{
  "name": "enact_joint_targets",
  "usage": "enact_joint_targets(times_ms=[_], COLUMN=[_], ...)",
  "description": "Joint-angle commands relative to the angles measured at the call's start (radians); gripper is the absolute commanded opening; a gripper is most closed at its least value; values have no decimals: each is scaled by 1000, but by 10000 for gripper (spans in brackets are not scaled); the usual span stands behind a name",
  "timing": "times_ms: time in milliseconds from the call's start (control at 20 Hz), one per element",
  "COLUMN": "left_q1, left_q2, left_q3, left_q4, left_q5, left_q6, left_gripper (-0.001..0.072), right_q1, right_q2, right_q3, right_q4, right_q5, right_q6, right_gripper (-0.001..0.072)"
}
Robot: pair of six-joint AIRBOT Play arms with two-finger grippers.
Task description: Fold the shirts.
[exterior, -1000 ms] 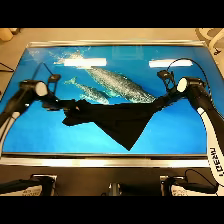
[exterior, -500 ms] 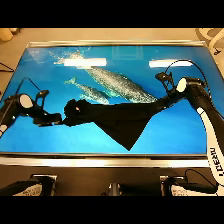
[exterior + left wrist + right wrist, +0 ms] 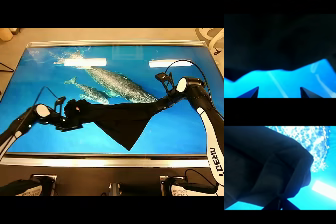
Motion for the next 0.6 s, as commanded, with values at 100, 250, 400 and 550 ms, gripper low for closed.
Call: enact_joint_targets(times_ms=[100,250,400,550], left_q1=[-182,-272,-343,-384], left_q2=[-63,-124,-179,-222], left_q3=[-5,-5,-3,16], left_q4=[-212,-353,-424,-469], left_q5=[171,255,318,378], left_q6=[-36,-25,-25,-26], left_gripper=[618,616,608,607], right_q1=[1,1,1,1], right_q2=[0,0,0,0], right_q3=[0,0,0,0], right_q4=[1,1,0,0], right_q5=[18,31,43,45], right_q6=[0,0,0,0], right_gripper=[19,19,19,20])
